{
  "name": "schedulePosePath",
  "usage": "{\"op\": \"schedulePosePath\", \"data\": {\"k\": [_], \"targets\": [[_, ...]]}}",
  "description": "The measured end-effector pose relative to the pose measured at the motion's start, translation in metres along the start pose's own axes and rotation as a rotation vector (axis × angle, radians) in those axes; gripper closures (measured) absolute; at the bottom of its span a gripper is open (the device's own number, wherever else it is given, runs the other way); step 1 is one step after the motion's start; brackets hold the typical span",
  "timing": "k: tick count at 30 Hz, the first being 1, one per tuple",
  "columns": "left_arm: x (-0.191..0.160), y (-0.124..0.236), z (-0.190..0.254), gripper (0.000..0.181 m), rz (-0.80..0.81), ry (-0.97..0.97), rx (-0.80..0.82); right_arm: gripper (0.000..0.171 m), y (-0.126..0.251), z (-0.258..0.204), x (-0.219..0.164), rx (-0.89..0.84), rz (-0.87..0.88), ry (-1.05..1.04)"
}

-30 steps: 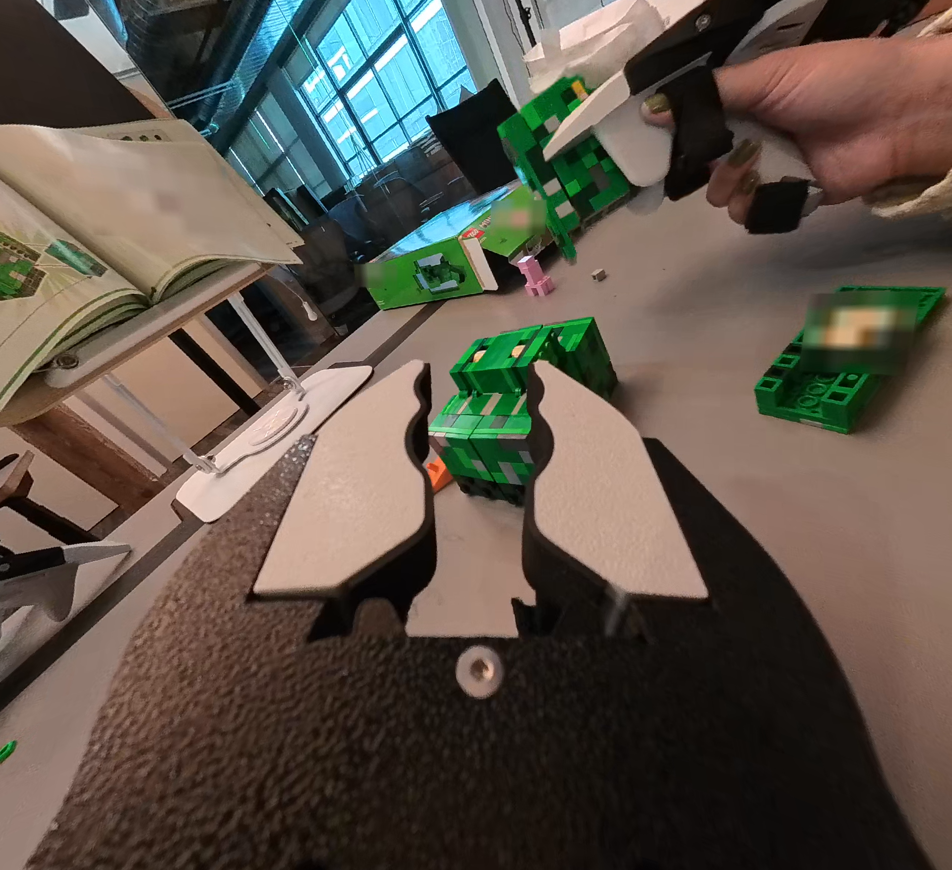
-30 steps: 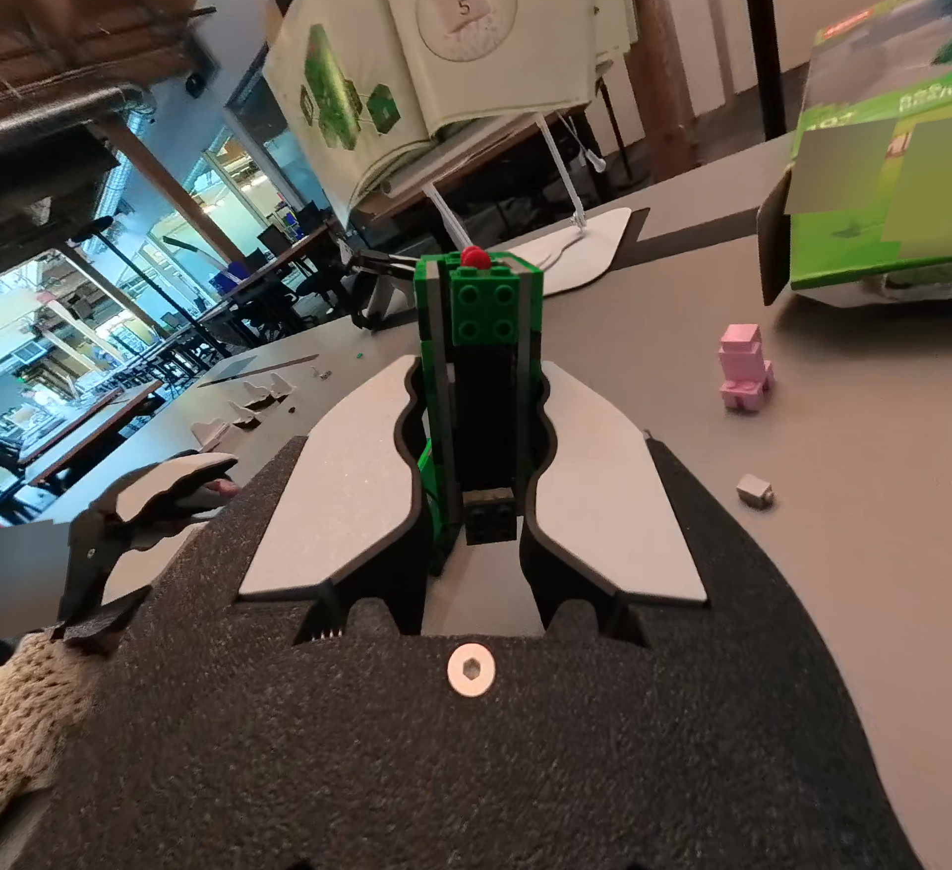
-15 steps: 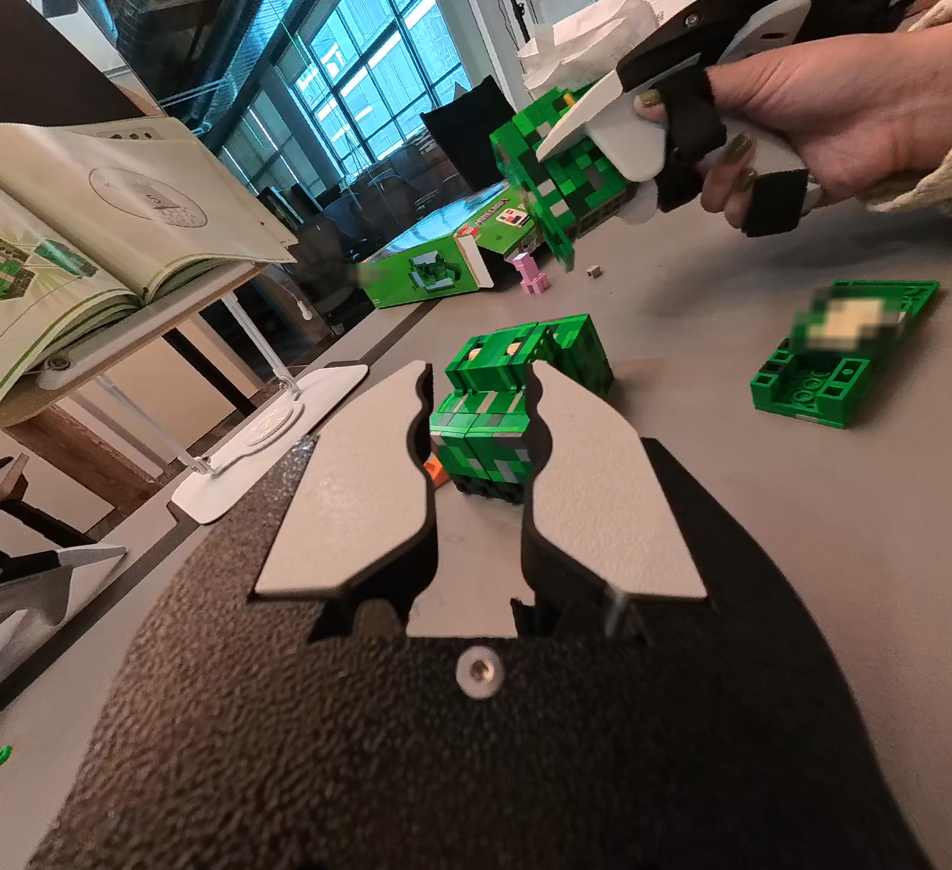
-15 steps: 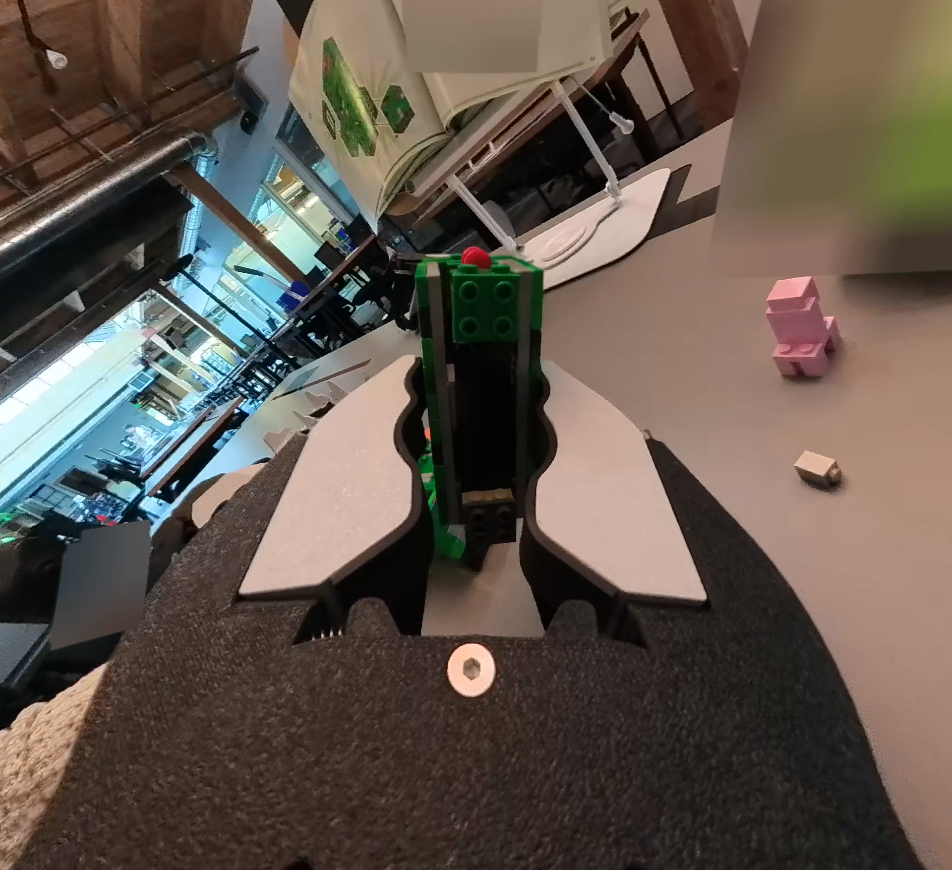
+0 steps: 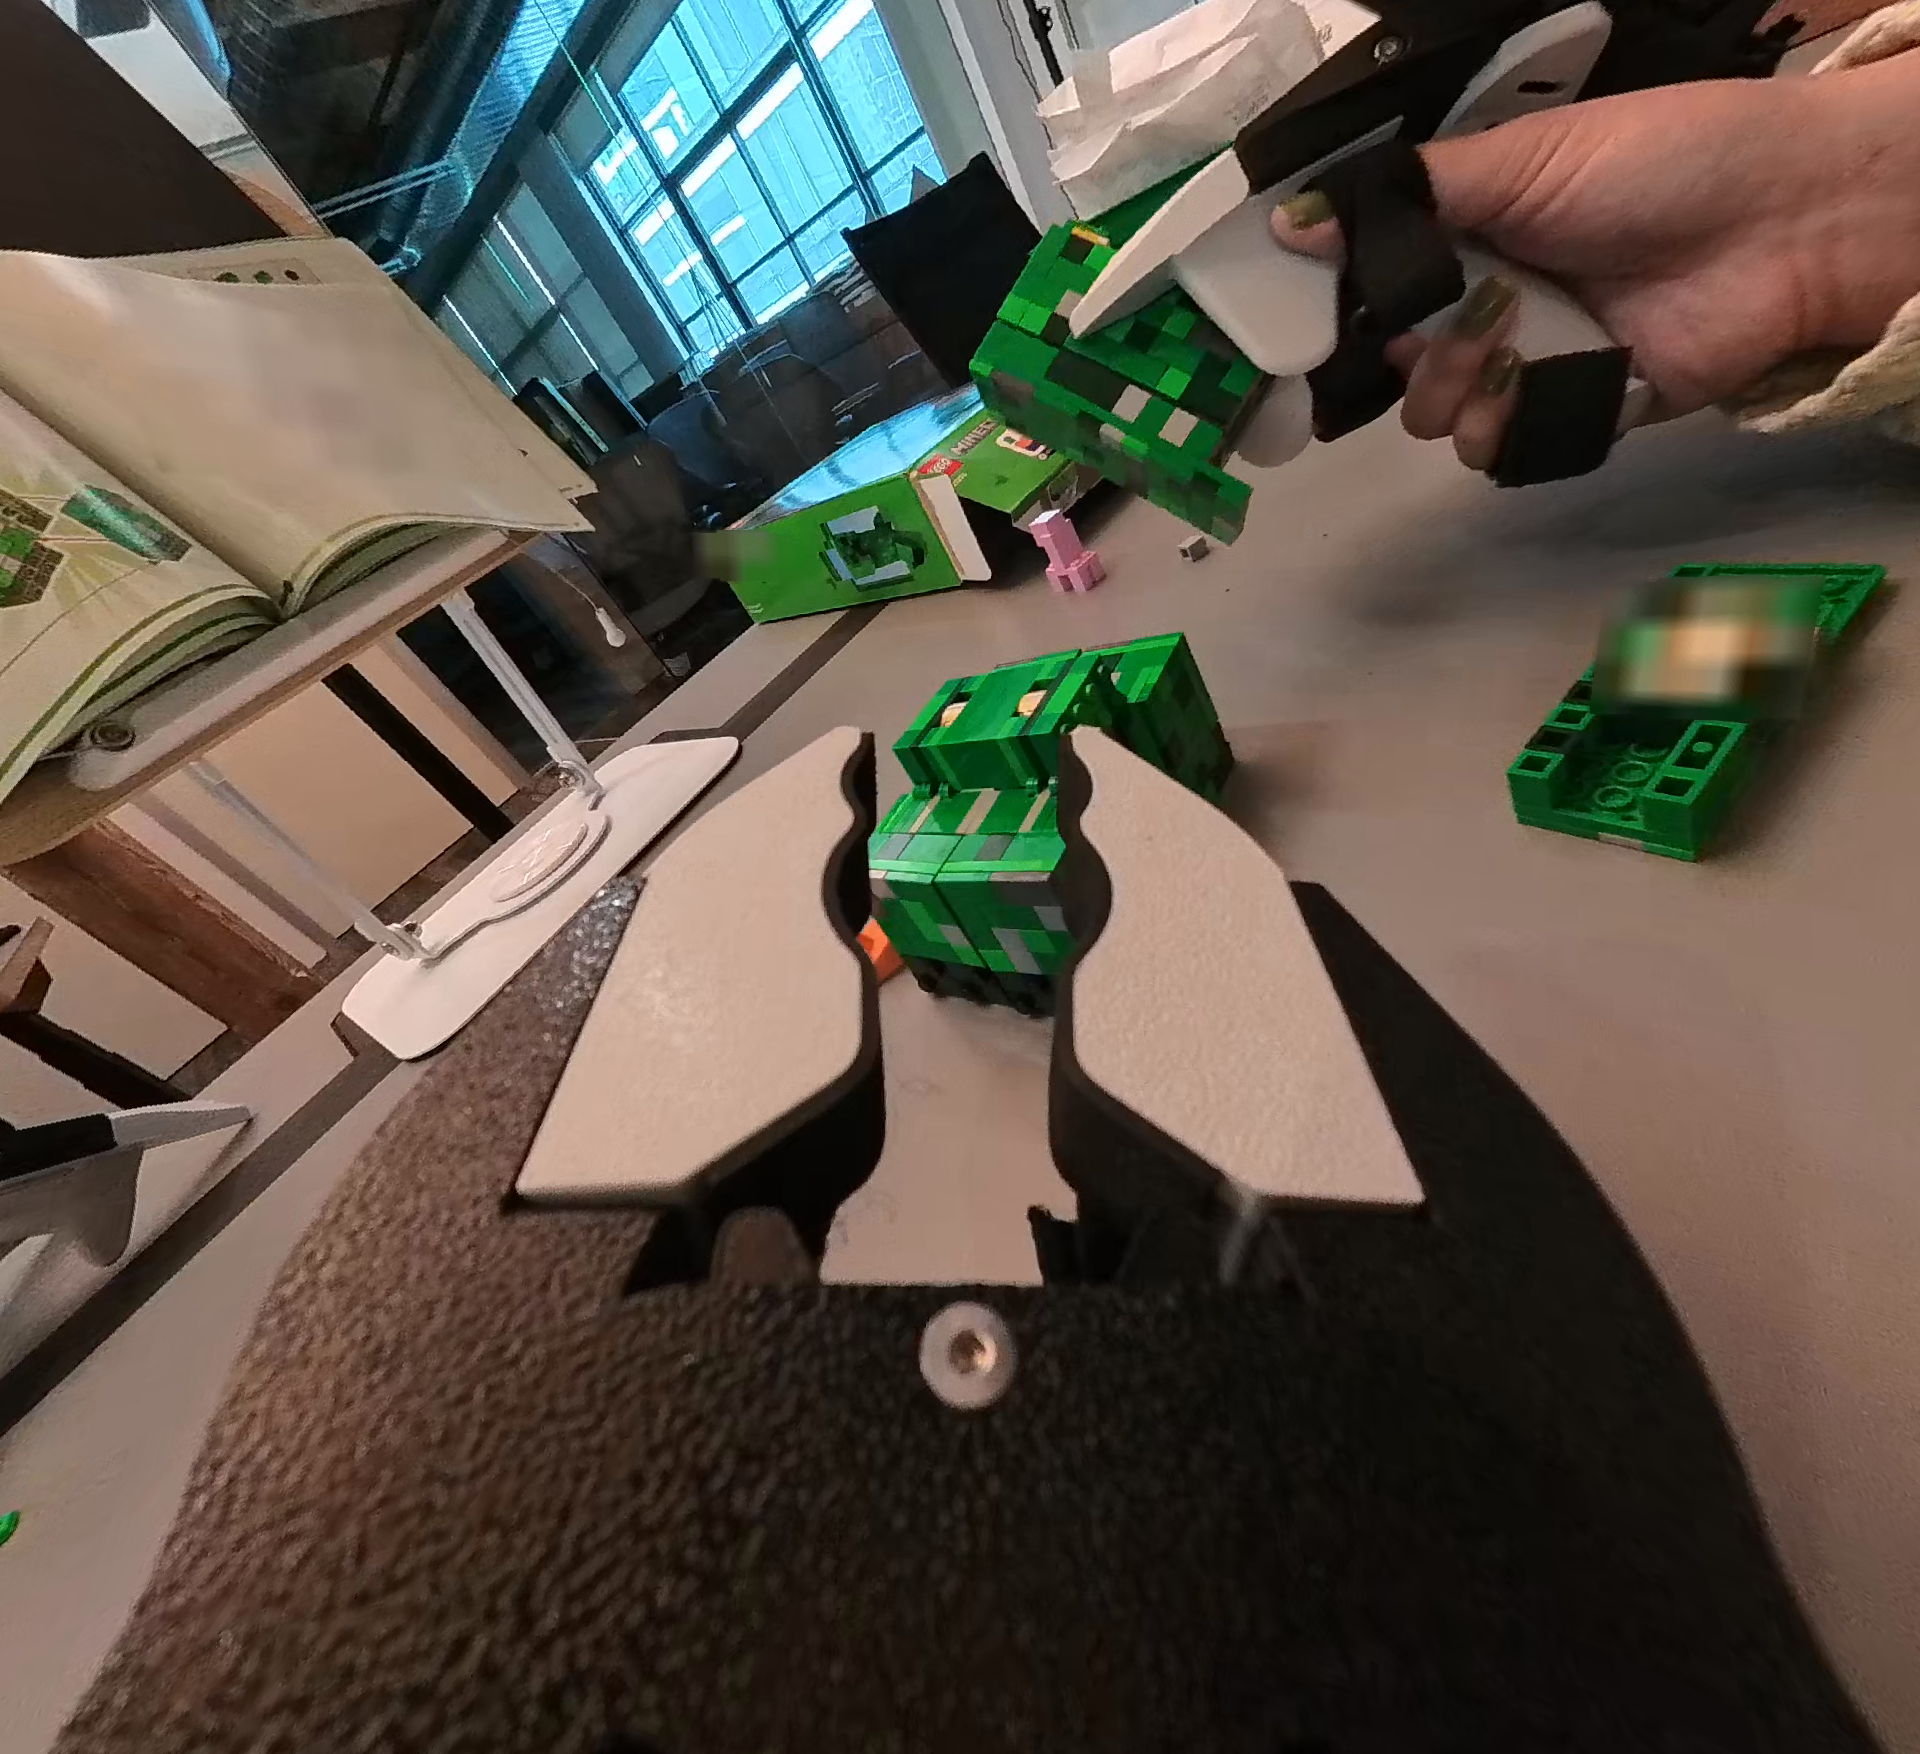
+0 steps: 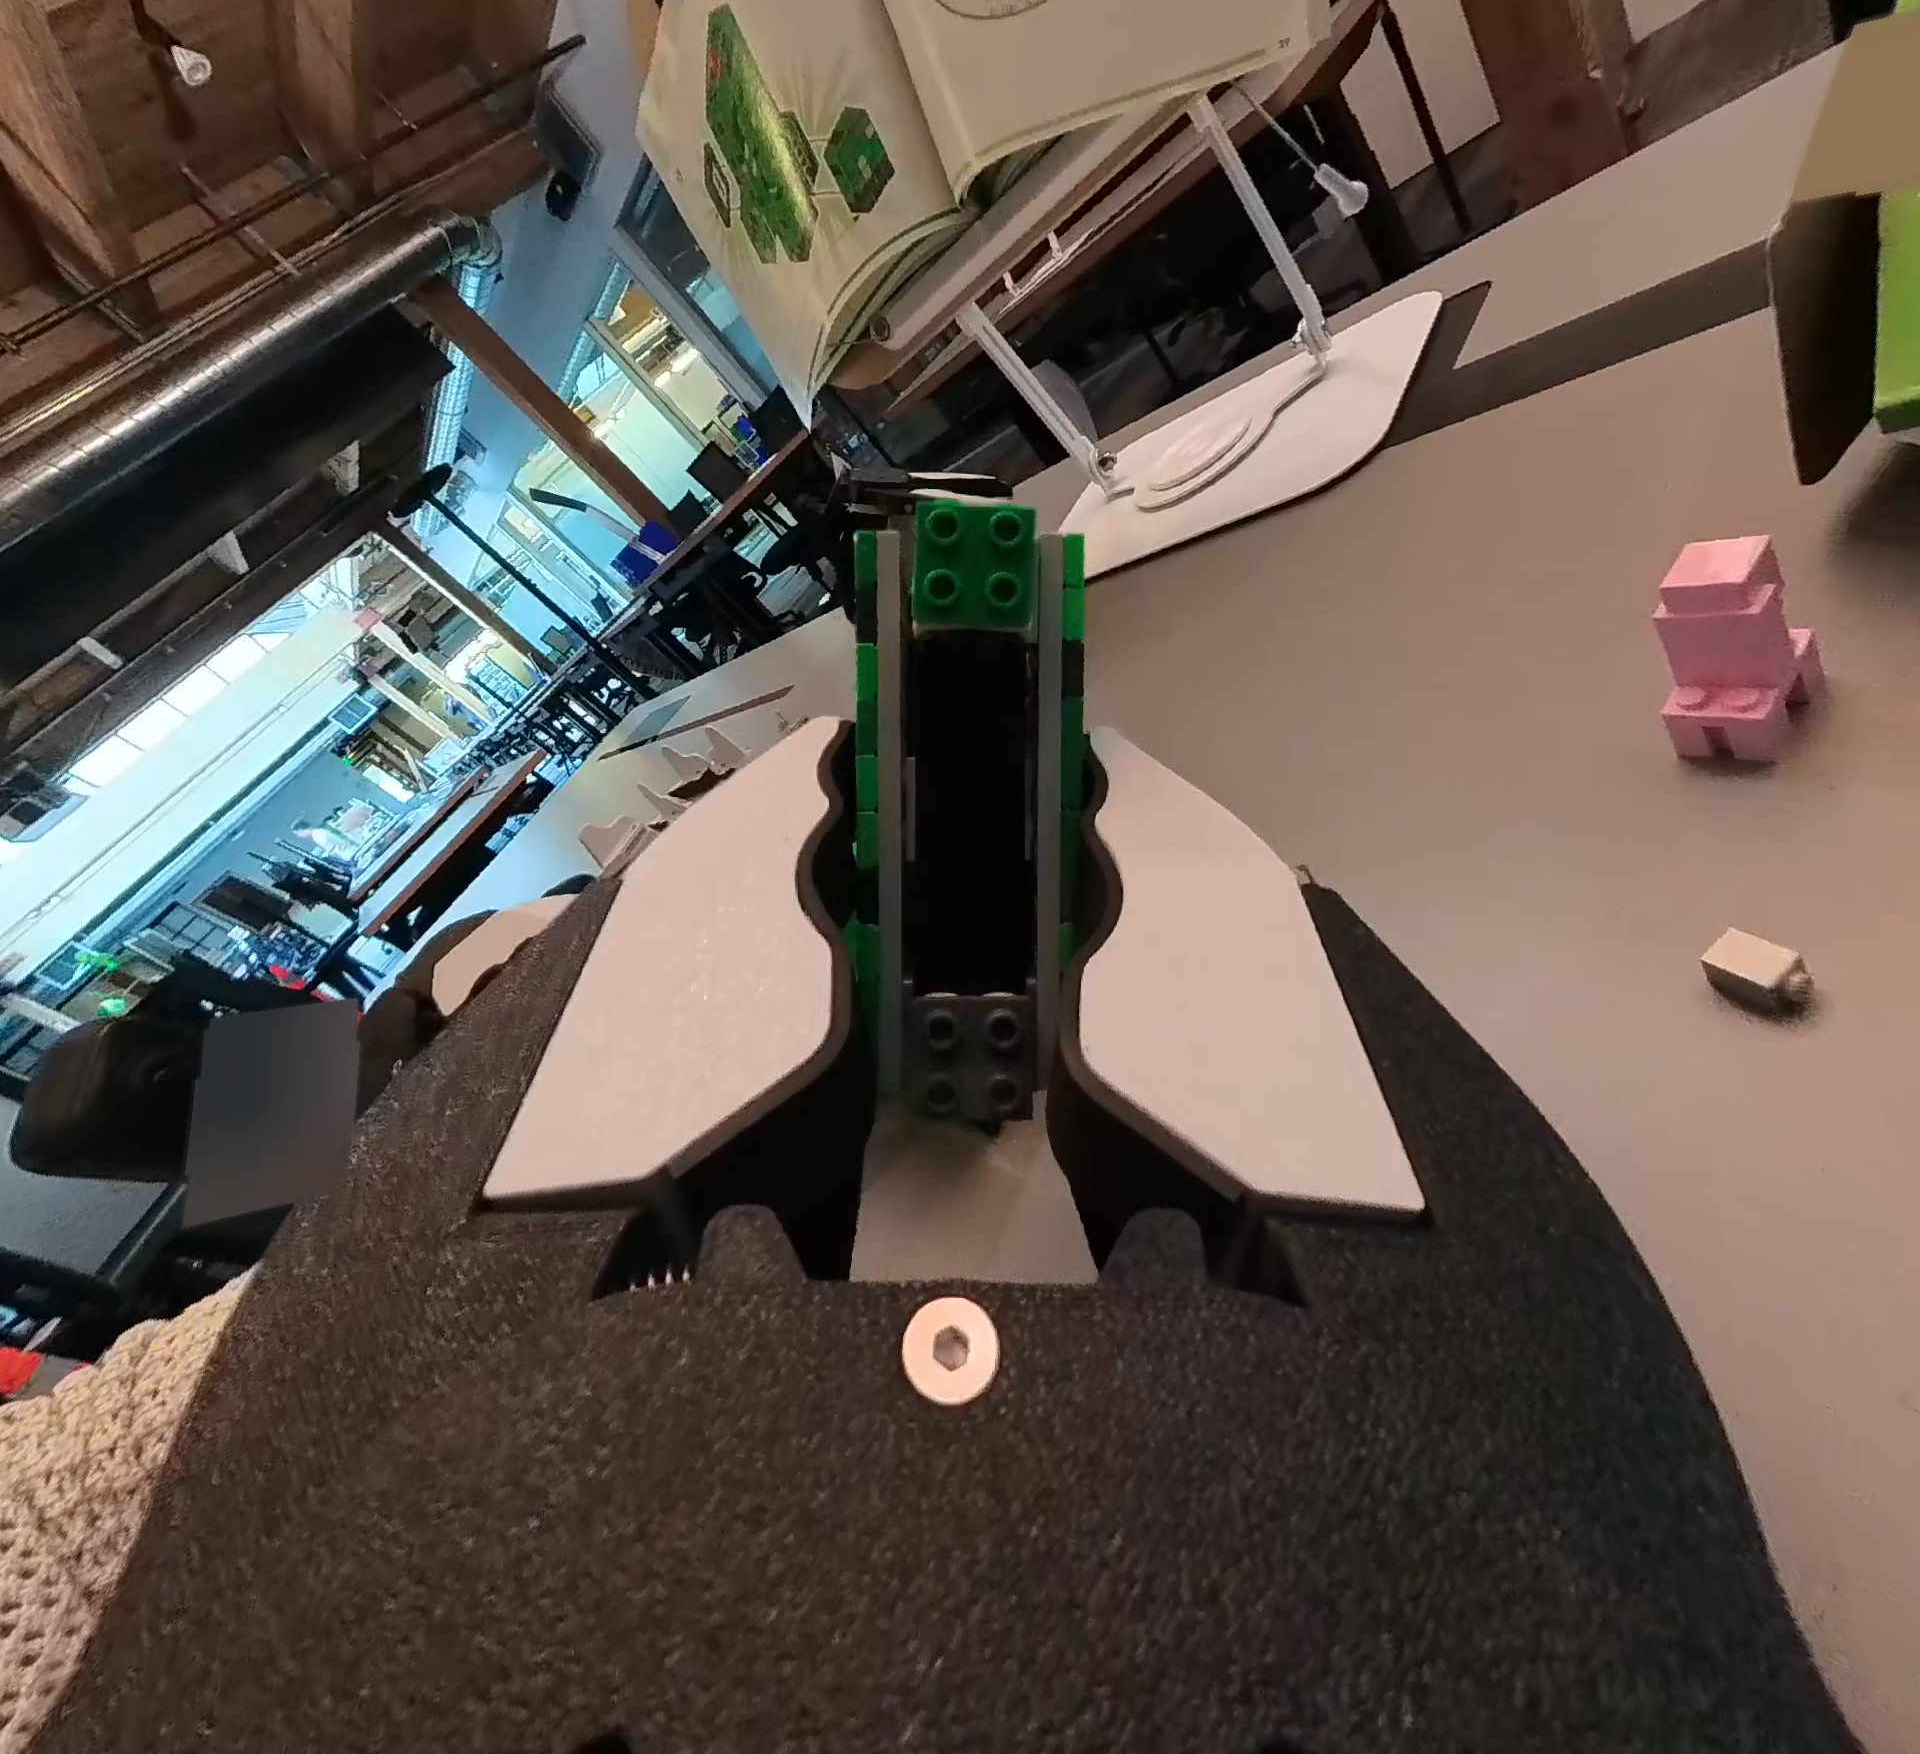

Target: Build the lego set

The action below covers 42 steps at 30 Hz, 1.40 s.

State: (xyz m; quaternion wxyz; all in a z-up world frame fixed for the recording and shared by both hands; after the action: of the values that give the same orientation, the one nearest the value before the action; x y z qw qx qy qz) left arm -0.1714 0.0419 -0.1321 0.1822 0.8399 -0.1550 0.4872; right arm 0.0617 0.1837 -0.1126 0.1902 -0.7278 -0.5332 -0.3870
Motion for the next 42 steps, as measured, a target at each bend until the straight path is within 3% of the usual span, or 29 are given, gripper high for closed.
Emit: {"op": "schedulePosePath", "data": {"k": [8, 14, 20, 30, 42], "targets": [[0.004, 0.002, 0.0, 0.149, 0.02, 0.02, -0.007, 0.134, -0.007, -0.02, -0.002, 0.211, -0.017, 0.121], [0.04, -0.003, 0.012, 0.13, 0.101, 0.277, -0.208, 0.134, -0.012, -0.057, -0.013, 0.559, -0.074, 0.265], [0.061, -0.013, 0.028, 0.122, 0.156, 0.427, -0.316, 0.133, -0.017, -0.084, -0.034, 0.715, -0.18, 0.415], [0.055, -0.008, 0.024, 0.145, 0.213, 0.507, -0.448, 0.134, -0.018, -0.088, -0.038, 0.754, -0.178, 0.417], [0.054, -0.007, 0.021, 0.147, 0.167, 0.551, -0.513, 0.133, -0.018, -0.087, -0.039, 0.749, -0.225, 0.426]]}}
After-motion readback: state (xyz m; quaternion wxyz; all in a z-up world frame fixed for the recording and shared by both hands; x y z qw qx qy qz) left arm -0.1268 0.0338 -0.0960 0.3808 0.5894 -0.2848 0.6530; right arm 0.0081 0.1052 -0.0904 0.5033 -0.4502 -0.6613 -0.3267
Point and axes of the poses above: each gripper's, where its closed fingertips meet, y back along the fingers, x out of its top, z = x × y across the jaws, the point moved 8 cm from there along y, back along the fingers, and after that the axes turned 10 degrees about -z, right-handed, at the moved point
